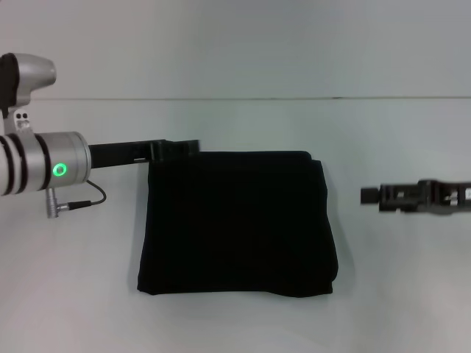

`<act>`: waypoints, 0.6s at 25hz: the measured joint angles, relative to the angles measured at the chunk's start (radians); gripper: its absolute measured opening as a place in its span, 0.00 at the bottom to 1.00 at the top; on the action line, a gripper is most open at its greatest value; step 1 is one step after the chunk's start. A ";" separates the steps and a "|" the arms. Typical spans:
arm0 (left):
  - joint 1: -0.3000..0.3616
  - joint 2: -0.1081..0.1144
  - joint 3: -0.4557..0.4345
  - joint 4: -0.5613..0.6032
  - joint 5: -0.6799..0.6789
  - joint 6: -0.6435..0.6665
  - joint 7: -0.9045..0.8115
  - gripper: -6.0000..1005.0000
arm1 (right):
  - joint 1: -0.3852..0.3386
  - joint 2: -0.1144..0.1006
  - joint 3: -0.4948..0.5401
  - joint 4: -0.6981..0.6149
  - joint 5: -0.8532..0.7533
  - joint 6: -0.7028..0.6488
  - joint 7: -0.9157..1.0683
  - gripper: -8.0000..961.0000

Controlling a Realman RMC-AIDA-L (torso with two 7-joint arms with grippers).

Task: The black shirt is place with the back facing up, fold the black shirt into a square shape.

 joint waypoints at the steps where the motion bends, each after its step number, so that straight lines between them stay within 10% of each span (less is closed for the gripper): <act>1: 0.012 0.000 -0.001 0.019 -0.017 0.055 0.044 0.55 | 0.001 0.001 -0.009 0.007 -0.005 0.000 0.012 0.90; 8: 0.061 -0.002 0.000 0.042 -0.089 0.274 0.393 0.89 | 0.042 0.003 -0.018 0.105 -0.072 0.009 0.056 0.87; 15: 0.069 -0.011 0.009 0.029 -0.090 0.297 0.490 0.89 | 0.073 0.027 -0.019 0.126 -0.133 0.044 0.098 0.78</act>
